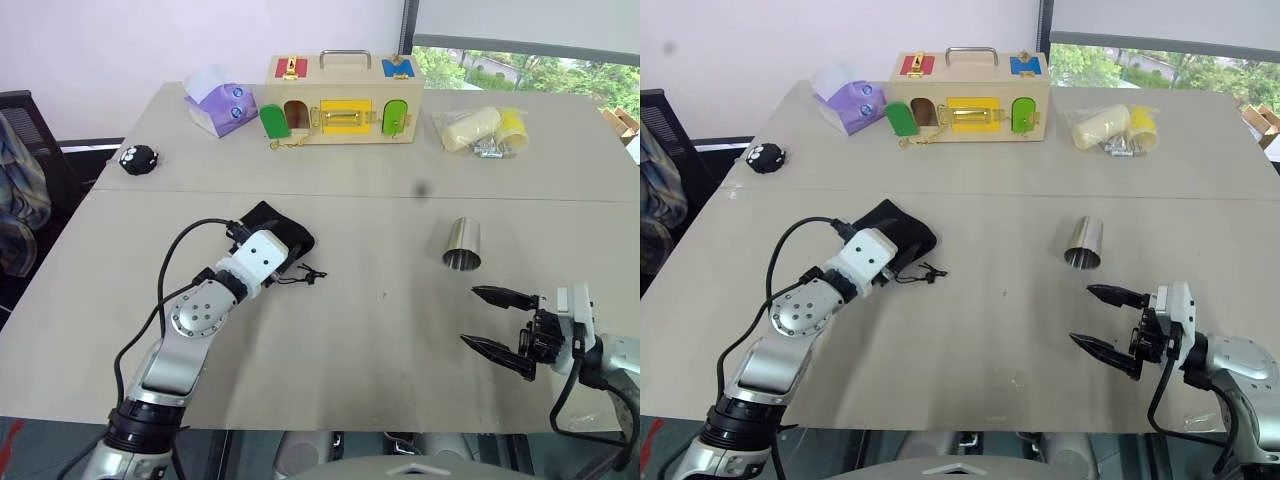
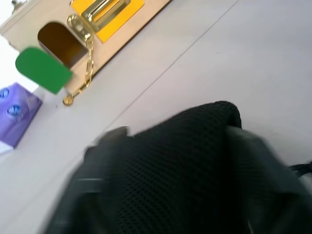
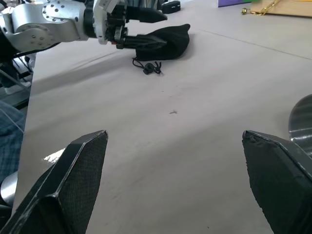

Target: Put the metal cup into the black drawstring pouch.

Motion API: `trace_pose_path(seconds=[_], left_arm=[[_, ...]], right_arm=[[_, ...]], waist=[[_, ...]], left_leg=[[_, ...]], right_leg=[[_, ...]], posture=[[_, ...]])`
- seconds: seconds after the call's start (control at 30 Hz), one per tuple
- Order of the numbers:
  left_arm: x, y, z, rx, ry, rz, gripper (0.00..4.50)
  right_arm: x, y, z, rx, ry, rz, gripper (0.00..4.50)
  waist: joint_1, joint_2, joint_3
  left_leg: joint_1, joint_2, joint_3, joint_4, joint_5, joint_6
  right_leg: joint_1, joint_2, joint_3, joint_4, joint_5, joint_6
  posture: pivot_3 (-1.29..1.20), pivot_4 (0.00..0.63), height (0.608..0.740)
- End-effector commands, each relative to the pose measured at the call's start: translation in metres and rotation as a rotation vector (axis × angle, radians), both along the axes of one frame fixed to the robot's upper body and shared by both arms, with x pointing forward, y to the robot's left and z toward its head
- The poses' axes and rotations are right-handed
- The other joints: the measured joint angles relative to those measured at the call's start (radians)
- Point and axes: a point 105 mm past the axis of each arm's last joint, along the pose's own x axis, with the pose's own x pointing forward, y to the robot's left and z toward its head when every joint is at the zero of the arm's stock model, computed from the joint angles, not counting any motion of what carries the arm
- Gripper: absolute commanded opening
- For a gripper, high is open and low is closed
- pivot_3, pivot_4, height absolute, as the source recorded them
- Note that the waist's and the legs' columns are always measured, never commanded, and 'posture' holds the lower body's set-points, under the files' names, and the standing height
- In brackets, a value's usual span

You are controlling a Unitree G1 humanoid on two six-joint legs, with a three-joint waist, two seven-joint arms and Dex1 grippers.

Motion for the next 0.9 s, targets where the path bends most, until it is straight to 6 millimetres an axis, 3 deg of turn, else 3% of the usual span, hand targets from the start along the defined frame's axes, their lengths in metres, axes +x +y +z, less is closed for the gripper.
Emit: trace_pose_path(seconds=[0.03, 0.23, 0.53, 0.9], left_arm=[[-0.017, -0.015, 0.022, -0.083, -0.067, -0.019, 3.14], [-0.039, -0.028, 0.000, 0.014, -0.045, 0.011, 3.14], [-0.024, -0.003, -0.003, 0.033, -0.177, 0.309, 3.14], [-0.025, 0.014, -0.022, 0.079, -0.170, 0.336, 3.14]], right_arm=[[0.000, -0.001, 0.006, 0.000, -0.038, -0.003, 4.50], [-0.001, 0.000, 0.008, 0.007, -0.033, 0.010, 4.50], [-0.001, 0.003, 0.010, 0.015, -0.032, 0.028, 4.50], [0.000, 0.002, 0.009, 0.017, -0.041, 0.009, 4.50]], waist=[[0.000, 0.000, 0.000], [0.002, 0.000, 0.000], [0.003, 0.000, 0.000], [0.003, 0.000, 0.000]], left_leg=[[0.000, 0.000, 0.000, 0.000, 0.000, 0.000], [0.001, 0.000, 0.000, 0.000, 0.000, 0.000], [0.001, 0.000, 0.000, 0.000, -0.002, 0.004], [0.001, 0.000, 0.000, 0.000, -0.002, 0.004]], right_leg=[[0.000, 0.000, 0.000, 0.000, 0.000, 0.000], [0.000, 0.000, 0.000, 0.001, 0.000, 0.000], [0.000, 0.000, 0.000, 0.001, 0.000, 0.000], [0.000, 0.000, 0.000, 0.001, 0.000, 0.000]], posture=[[0.00, 0.150, 0.740], [0.00, 0.150, 0.740], [0.00, 0.150, 0.740], [0.00, 0.150, 0.740]])
